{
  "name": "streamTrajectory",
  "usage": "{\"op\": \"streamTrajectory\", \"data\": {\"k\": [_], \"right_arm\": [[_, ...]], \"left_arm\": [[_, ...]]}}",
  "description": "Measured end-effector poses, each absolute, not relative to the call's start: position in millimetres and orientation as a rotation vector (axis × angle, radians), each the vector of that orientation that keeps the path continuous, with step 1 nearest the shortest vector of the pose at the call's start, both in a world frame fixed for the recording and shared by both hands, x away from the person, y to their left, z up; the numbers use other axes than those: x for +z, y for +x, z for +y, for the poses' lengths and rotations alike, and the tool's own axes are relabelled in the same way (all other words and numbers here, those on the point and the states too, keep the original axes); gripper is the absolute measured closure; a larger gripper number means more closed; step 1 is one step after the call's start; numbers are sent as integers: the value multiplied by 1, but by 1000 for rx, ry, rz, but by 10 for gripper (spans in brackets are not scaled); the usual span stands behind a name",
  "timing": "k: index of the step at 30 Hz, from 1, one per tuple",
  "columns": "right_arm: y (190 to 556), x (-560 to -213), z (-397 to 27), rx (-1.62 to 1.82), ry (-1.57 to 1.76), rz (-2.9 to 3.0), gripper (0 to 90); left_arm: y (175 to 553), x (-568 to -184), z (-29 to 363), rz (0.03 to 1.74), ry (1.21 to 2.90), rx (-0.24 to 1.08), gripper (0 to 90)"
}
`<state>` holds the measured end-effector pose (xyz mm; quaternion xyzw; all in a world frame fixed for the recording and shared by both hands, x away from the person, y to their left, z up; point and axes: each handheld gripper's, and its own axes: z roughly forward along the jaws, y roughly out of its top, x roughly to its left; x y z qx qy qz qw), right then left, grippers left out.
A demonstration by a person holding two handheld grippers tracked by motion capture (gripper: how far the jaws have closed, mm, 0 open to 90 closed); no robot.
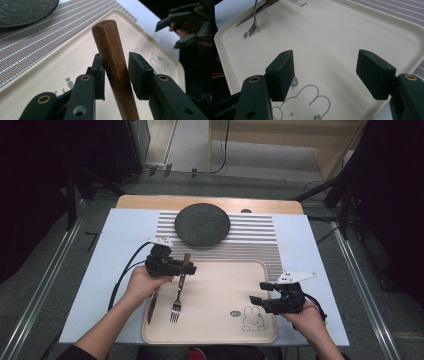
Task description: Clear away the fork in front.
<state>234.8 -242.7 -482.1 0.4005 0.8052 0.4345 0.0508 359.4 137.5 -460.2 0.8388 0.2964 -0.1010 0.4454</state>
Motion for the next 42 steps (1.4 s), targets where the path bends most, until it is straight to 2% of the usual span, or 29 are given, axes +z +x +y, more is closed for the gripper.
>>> {"op": "streamTrajectory", "data": {"k": [7, 15, 22, 26, 42], "right_arm": [[235, -482, -243, 1321, 1217, 2447, 299], [235, -482, -242, 1320, 1215, 2453, 299], [234, -482, -242, 1321, 1213, 2456, 299], [234, -482, -242, 1320, 1216, 2459, 299], [234, -482, -242, 1319, 1212, 2456, 299]], "left_arm": [[364, -476, 128, 722, 2125, -191, 582], [372, -496, 121, 742, 2182, -187, 578], [377, -505, 120, 738, 2184, -161, 474], [376, -504, 119, 722, 2200, -106, 383], [361, -474, 115, 664, 2153, -89, 381]]}}
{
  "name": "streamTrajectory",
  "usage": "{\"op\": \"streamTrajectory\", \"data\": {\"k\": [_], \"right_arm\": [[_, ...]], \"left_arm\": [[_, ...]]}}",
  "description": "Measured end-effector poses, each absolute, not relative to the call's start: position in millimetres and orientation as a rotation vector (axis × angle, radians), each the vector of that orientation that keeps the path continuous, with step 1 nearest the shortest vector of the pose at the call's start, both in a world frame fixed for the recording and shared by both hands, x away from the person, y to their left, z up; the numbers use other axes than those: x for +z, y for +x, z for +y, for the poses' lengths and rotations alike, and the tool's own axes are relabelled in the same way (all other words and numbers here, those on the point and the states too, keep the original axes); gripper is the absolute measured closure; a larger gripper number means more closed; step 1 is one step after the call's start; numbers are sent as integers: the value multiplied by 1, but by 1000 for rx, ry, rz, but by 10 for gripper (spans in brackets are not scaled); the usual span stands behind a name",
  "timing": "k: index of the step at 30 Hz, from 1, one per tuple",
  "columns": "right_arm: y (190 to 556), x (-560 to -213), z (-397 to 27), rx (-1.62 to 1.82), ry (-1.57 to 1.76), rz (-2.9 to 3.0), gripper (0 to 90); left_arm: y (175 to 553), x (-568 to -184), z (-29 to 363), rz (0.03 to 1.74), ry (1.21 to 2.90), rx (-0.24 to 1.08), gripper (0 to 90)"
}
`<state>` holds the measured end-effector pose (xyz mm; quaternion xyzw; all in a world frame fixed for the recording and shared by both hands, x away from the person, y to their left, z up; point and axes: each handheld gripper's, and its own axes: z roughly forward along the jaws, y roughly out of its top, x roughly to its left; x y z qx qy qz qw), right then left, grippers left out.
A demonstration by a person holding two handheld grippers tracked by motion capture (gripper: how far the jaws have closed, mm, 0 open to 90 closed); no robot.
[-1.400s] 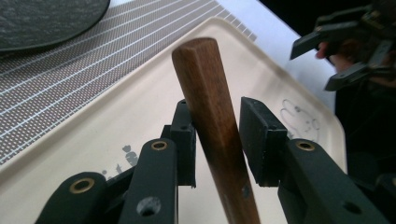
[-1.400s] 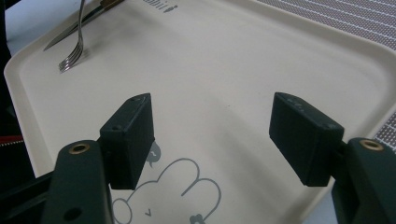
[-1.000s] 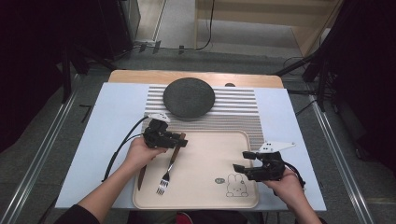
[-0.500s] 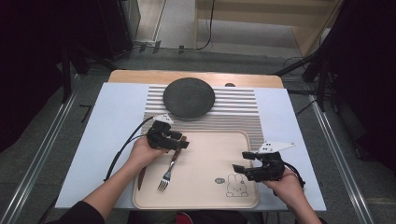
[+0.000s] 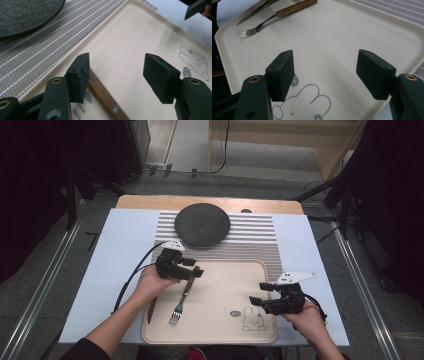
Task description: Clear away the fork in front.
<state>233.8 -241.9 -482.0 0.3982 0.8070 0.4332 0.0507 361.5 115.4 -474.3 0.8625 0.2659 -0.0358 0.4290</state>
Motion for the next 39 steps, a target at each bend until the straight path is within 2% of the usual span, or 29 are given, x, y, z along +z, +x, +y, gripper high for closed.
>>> {"op": "streamTrajectory", "data": {"k": [4, 7, 16, 23, 39], "right_arm": [[234, -483, -243, 1321, 1210, 2458, 299], [234, -483, -243, 1318, 1213, 2453, 299], [234, -482, -244, 1315, 1211, 2454, 299], [234, -482, -244, 1311, 1211, 2455, 299], [236, -481, -242, 1318, 1199, 2457, 299]], "left_arm": [[355, -471, 107, 668, 2166, -111, 385], [352, -474, 102, 668, 2192, -123, 467], [349, -484, 100, 621, 2284, -206, 886], [350, -493, 103, 644, 2320, -257, 894], [352, -495, 122, 693, 2326, -252, 893]]}}
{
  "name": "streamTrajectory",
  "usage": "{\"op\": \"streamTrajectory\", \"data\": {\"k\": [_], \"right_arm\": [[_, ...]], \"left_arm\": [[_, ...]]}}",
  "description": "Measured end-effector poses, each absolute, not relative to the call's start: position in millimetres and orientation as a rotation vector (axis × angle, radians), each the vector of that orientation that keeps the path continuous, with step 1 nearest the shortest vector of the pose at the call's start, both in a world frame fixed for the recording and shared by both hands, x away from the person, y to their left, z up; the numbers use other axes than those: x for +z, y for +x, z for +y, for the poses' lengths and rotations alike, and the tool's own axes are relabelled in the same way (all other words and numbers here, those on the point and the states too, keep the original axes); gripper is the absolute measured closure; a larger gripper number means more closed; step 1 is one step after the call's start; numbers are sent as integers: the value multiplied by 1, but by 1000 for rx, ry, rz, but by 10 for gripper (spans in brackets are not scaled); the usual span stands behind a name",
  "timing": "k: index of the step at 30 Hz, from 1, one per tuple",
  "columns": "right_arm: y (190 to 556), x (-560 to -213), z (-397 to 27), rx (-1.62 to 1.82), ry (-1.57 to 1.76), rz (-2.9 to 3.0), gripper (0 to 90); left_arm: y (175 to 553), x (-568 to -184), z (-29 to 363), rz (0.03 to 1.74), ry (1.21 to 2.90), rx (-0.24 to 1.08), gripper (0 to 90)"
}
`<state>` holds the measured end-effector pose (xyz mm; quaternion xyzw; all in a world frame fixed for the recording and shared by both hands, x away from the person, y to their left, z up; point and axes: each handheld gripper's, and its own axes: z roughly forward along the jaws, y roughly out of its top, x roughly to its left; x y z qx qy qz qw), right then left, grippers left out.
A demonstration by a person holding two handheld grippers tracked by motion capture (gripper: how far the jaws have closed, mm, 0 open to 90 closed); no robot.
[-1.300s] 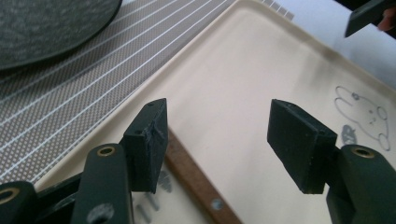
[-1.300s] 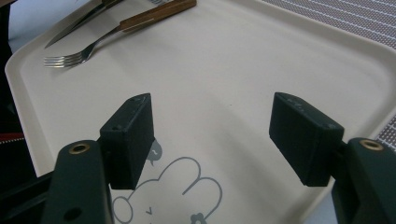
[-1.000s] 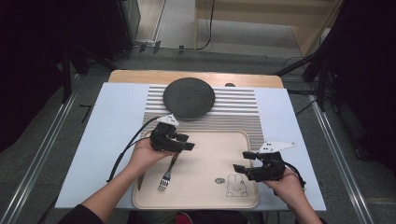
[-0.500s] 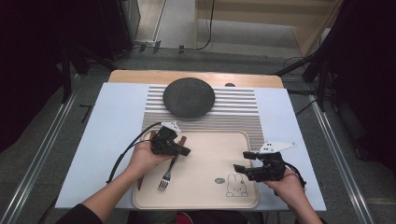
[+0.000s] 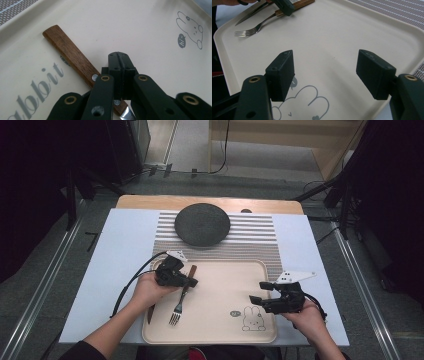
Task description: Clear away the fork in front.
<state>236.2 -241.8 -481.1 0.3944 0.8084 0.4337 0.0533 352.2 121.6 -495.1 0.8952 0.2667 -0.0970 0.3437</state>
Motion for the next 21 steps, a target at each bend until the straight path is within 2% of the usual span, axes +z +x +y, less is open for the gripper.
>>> {"op": "streamTrajectory", "data": {"k": [21], "right_arm": [[246, -480, -236, 1328, 1154, 2482, 299]], "left_arm": [[347, -494, 158, 795, 2290, -229, 891]]}}
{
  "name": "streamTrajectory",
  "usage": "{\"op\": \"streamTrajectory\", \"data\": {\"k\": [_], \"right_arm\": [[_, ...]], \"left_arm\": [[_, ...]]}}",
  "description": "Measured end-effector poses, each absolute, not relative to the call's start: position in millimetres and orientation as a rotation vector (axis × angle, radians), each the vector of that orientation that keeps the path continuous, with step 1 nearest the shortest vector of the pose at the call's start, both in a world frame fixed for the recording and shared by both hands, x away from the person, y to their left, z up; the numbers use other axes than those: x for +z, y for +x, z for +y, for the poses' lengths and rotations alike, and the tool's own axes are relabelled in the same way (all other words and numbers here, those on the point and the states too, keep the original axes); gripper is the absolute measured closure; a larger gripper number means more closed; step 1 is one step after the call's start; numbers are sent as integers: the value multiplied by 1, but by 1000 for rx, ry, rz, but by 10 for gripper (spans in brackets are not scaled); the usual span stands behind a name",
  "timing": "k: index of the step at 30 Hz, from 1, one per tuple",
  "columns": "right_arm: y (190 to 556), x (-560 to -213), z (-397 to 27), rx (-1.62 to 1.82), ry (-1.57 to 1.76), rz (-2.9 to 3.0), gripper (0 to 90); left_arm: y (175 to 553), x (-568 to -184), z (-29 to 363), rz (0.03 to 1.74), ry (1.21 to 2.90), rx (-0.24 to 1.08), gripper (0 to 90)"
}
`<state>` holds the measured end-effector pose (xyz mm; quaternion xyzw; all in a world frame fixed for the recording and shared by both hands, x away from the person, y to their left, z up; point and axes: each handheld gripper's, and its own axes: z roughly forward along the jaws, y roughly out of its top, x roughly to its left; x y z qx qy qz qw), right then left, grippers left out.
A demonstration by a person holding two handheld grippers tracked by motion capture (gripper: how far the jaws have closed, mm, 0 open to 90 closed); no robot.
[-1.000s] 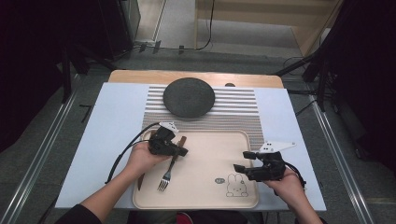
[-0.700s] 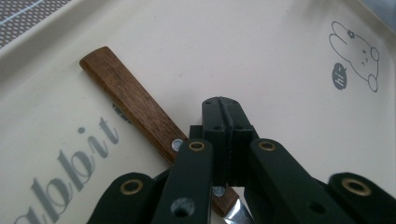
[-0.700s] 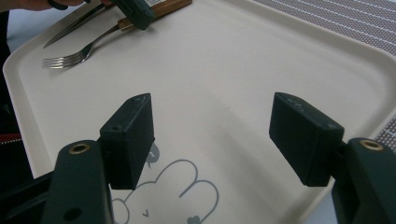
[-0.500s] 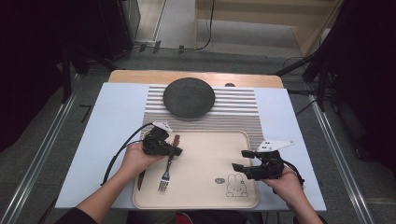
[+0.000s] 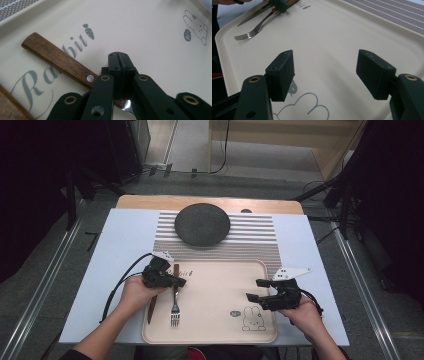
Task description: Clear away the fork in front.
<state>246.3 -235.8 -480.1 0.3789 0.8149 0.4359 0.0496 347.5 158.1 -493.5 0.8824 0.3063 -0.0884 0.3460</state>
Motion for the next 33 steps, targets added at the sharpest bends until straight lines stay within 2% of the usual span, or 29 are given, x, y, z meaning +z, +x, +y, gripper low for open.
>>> {"op": "streamTrajectory", "data": {"k": [22, 30, 33], "right_arm": [[247, -480, -235, 1330, 1157, 2482, 299], [247, -480, -236, 1328, 1156, 2485, 299], [247, -480, -236, 1325, 1160, 2484, 299]], "left_arm": [[347, -495, 195, 878, 2270, -238, 890], [347, -489, 196, 849, 2226, -266, 772], [348, -485, 196, 838, 2196, -278, 679]]}}
